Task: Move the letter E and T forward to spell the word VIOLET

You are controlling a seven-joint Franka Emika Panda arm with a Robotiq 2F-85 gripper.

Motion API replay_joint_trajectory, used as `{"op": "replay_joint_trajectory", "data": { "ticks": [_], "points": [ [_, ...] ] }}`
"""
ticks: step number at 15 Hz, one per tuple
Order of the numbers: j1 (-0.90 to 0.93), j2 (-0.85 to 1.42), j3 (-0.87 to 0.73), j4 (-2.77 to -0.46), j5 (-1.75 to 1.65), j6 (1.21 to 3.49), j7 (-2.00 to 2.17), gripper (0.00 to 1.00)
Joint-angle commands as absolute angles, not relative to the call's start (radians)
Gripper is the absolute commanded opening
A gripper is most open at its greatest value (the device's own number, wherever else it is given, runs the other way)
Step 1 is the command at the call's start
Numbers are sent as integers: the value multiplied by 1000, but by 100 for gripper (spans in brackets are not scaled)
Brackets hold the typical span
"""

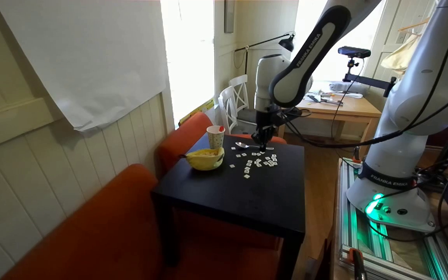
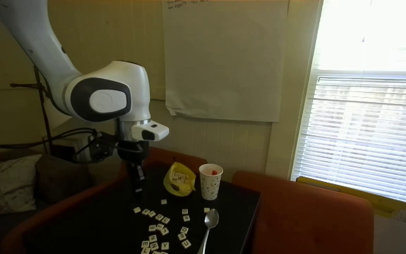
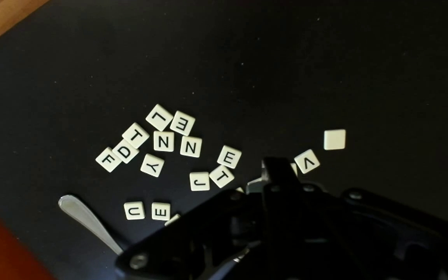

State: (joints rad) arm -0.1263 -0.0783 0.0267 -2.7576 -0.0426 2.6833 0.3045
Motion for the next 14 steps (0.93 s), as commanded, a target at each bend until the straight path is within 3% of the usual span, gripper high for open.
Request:
{"op": "replay_joint_trajectory", "data": {
  "ticks": [1, 14],
  "points": [
    [-111, 41, -8, -2725, -36, 2772, 285, 4],
    [-101, 277, -42, -2648, 75, 2914, 215, 4]
  ]
}}
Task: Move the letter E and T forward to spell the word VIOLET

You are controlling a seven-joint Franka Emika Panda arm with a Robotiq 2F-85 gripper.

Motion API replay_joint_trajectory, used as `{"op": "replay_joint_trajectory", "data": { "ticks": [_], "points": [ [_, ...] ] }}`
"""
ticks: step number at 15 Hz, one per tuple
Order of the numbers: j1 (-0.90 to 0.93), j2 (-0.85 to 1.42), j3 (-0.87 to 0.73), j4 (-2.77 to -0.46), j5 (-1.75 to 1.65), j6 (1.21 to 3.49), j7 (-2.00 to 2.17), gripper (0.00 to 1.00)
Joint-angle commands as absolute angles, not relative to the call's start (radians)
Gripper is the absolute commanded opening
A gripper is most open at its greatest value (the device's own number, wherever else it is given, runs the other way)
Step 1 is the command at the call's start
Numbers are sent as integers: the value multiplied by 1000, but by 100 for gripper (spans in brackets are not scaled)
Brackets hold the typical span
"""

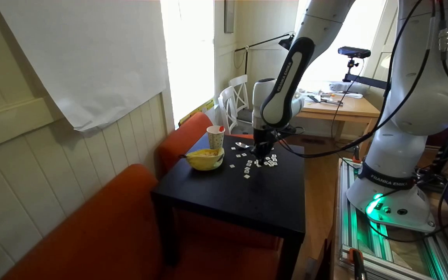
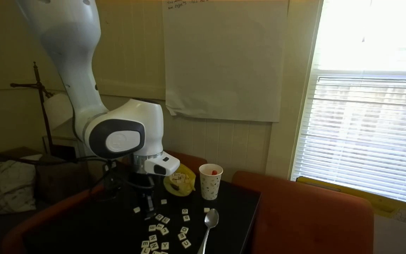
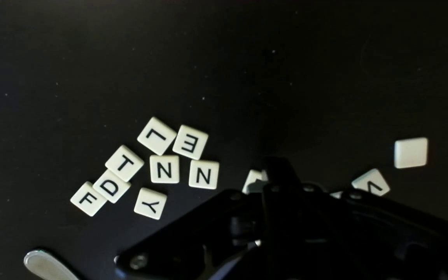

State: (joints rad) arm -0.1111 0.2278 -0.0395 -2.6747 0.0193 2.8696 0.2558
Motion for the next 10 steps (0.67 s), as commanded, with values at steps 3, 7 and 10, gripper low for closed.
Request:
{"op": "replay_joint_trajectory", "data": {
  "ticks": [3, 7, 10],
  "points": [
    [-93, 298, -54, -2637, 77, 2932, 216, 4],
    [-116, 287, -35, -2635, 108, 2911, 189, 4],
    [-144, 265, -7, -2638, 159, 2889, 141, 4]
  ]
}}
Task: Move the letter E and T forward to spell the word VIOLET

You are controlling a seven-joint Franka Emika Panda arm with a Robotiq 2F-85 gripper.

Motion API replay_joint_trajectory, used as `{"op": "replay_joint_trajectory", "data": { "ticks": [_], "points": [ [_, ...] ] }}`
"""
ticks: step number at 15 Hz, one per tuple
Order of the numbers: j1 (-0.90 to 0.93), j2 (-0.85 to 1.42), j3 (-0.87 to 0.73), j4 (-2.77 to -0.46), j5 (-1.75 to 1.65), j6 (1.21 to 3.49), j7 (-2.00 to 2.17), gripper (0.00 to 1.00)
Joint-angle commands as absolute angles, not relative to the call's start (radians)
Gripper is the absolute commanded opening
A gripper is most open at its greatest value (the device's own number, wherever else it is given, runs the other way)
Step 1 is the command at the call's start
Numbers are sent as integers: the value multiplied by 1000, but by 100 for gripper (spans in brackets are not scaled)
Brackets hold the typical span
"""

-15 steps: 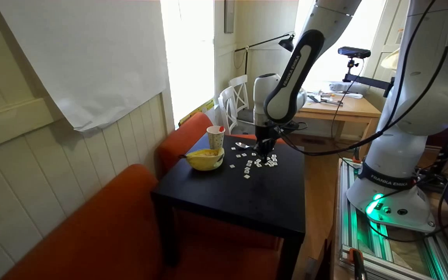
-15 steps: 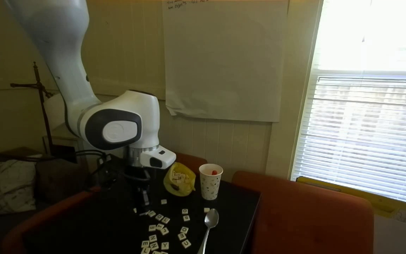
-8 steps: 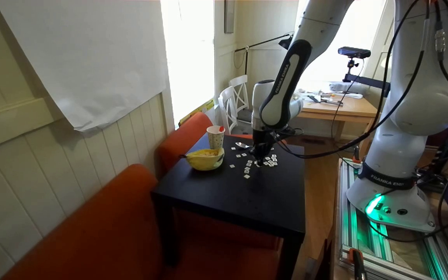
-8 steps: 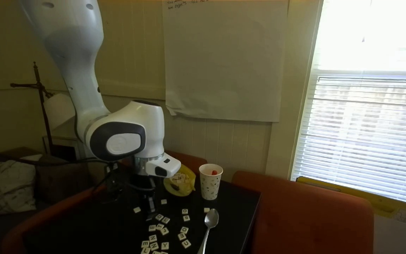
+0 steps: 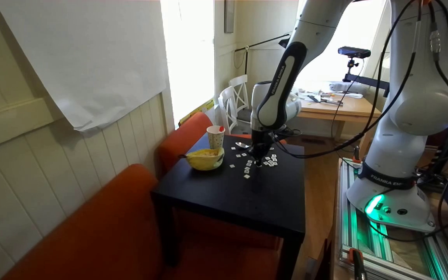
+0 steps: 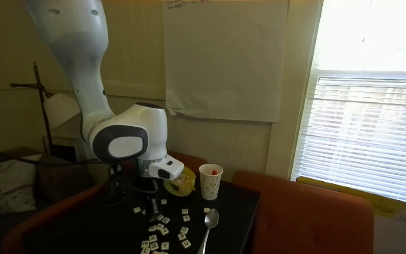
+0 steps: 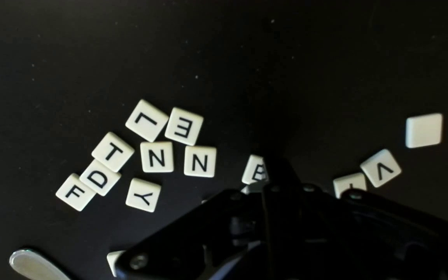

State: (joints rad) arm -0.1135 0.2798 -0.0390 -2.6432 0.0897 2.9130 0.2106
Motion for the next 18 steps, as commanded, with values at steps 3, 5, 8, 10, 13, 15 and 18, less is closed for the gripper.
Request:
{"op": "replay_joint_trajectory", "data": {
  "ticks": [3, 5, 8, 10, 13, 15, 18],
  "points": [
    [-161, 254, 3, -2634, 205, 2860, 102, 3],
    [-143, 248, -28, -2637, 184, 2855, 120, 3],
    [-144, 239, -42, -2639, 183, 2851, 122, 4],
    [-127, 240, -69, -2639, 151, 2832, 132, 4],
    [-123, 238, -77, -2635, 144, 2792, 124, 4],
    [-131, 237, -67, -2633, 163, 2782, 107, 4],
    [-155, 238, -35, -2629, 213, 2798, 64, 4]
  ]
}}
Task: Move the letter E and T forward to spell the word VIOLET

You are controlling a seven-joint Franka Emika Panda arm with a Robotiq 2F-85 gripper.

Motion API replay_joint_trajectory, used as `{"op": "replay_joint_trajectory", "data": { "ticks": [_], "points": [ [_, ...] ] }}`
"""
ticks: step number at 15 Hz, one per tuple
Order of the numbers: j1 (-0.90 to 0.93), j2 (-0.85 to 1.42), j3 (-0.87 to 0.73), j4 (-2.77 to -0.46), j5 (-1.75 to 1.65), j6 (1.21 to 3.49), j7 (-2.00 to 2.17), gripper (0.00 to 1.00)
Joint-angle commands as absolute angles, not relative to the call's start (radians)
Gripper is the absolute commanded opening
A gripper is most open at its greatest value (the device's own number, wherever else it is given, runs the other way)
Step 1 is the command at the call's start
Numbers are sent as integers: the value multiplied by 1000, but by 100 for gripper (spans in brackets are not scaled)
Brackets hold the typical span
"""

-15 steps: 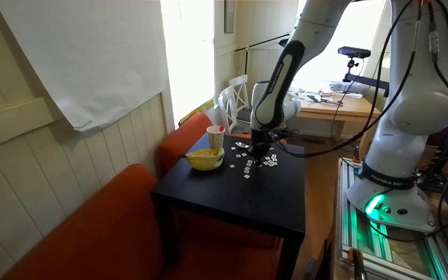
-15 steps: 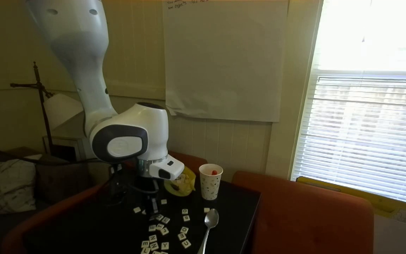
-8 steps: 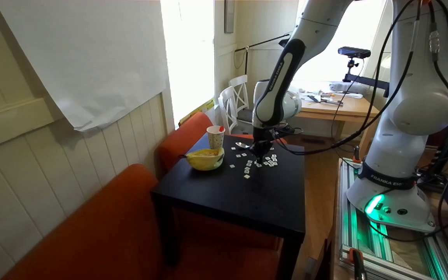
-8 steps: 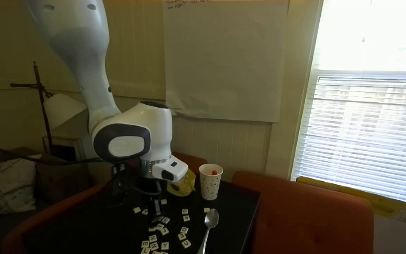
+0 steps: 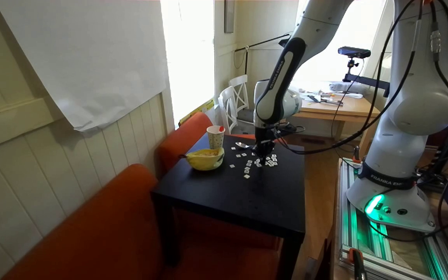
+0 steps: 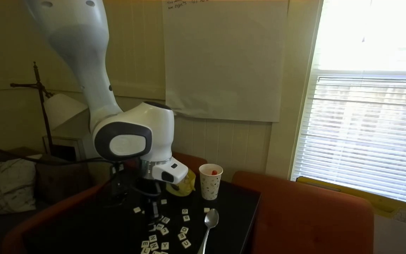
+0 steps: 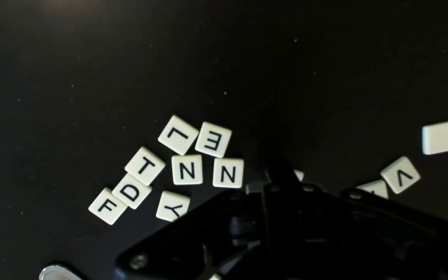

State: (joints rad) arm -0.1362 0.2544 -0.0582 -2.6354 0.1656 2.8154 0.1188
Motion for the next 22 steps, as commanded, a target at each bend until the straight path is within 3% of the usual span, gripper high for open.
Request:
{"op": "replay_joint_trajectory", "data": {
  "ticks": [1, 22],
  "points": [
    [-161, 240, -26, -2626, 227, 2800, 52, 4],
    [-136, 328, -38, -2576, 200, 2810, 74, 3]
  ]
}}
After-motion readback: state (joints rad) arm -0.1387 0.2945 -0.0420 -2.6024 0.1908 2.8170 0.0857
